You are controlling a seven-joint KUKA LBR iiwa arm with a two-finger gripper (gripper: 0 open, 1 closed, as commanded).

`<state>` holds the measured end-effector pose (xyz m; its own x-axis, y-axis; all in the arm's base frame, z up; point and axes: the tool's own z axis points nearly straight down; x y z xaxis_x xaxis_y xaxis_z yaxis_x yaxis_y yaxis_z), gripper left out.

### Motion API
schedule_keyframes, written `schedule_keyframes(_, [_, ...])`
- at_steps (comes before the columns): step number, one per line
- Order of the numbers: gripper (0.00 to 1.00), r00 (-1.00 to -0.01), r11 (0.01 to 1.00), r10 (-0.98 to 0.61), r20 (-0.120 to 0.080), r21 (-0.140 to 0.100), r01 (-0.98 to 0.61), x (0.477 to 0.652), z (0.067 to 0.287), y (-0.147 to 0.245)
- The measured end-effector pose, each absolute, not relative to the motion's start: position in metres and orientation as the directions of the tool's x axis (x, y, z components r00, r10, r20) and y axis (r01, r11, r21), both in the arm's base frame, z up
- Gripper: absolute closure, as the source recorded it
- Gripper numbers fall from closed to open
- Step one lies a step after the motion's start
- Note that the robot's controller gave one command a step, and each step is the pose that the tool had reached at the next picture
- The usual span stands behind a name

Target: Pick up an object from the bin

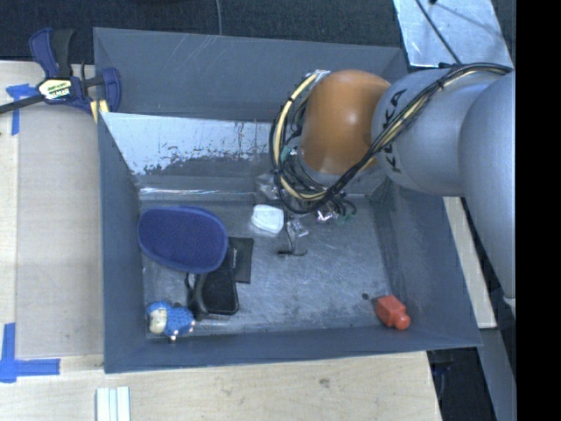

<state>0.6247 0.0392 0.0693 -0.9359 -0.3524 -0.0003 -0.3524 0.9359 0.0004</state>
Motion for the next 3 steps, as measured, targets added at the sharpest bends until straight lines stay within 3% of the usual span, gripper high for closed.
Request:
schedule_keyframes(1, [1.0, -0.936, 0.936, -0.351, -0.003, 0.0, -0.351, 0.626, 0.07, 0.039])
schedule_keyframes(3, [1.0, -0.938, 0.938, -0.346, -0.009, -0.003, -0.346, 0.63, 0.172, 0.039])
